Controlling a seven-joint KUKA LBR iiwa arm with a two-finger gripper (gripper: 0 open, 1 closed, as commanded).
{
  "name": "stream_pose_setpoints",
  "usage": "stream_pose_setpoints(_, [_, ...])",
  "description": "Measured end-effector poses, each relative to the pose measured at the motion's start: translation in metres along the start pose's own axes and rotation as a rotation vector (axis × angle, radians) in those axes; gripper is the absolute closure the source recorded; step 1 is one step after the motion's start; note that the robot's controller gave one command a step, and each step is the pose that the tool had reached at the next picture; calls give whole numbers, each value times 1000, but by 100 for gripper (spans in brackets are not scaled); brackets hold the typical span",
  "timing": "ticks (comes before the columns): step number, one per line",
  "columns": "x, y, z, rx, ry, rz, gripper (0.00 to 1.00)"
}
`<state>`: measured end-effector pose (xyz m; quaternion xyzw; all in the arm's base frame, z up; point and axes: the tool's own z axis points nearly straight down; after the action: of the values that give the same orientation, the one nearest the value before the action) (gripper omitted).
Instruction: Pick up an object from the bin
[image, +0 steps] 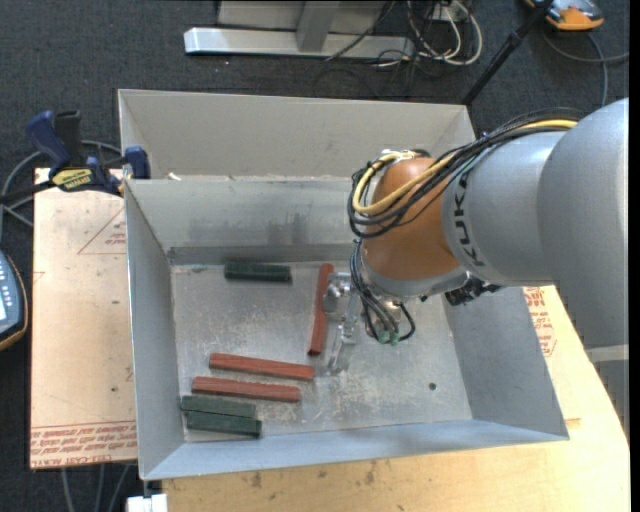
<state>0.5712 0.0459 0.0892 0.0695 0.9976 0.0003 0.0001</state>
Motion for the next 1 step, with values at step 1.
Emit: stream_pose_setpoints(1, [85,77,8,-3,7,-22,0])
